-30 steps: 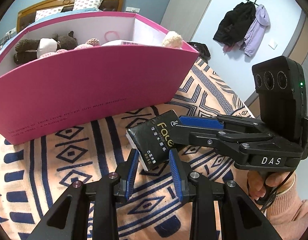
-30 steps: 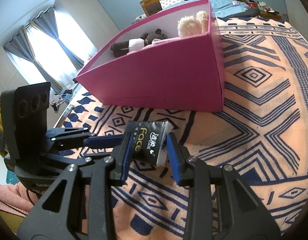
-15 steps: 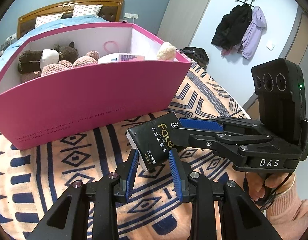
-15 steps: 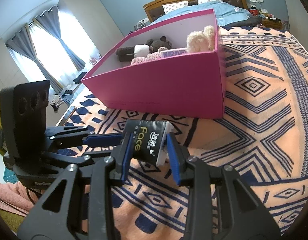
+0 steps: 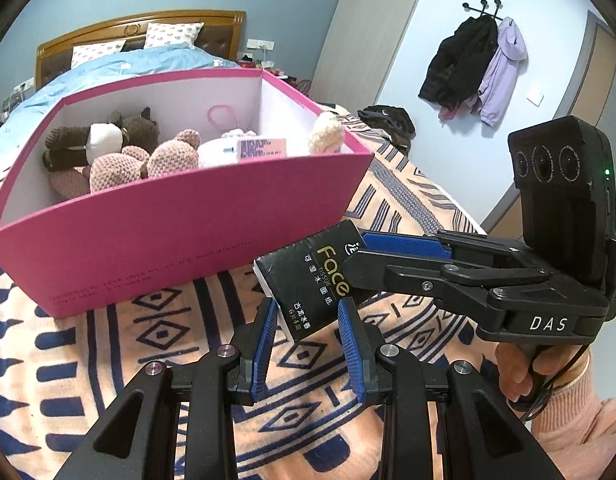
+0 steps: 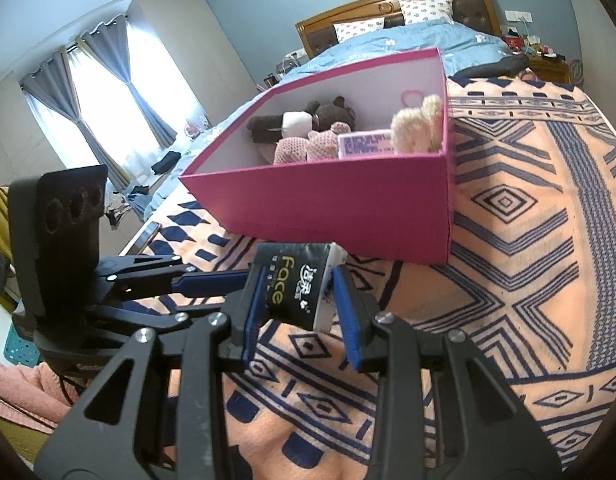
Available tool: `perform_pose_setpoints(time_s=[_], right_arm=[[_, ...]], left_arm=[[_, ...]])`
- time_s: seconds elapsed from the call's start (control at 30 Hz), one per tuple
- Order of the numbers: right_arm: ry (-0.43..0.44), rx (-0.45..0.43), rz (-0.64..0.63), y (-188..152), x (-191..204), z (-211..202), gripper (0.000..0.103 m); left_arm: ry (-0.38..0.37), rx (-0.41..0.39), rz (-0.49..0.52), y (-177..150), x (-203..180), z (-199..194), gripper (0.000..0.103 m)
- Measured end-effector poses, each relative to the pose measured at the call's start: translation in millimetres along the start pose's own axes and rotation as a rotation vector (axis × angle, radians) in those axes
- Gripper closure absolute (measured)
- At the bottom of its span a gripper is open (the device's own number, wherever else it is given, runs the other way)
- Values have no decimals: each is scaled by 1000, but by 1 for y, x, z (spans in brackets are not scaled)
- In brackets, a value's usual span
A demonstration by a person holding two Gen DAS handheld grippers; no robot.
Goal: Organize objects
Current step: 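Lift the black Face tissue pack and carry it over the pink box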
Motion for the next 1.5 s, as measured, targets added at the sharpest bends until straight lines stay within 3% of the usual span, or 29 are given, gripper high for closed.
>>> perform_pose_setpoints(time_s=[1.5], right_arm=[[-12, -84, -85, 51, 13, -10, 64]], left_arm=[[52, -86, 43, 45, 1, -19, 72]])
Point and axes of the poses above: each gripper's, at about its wrist camera, not at the fingertips, and z roughly the way its jaws point, x to its left, y to its top, the point moved 8 cm from there along z, roughly the way its jaws point, and after that the axes turned 9 degrees about y, right-handed, at the moved point
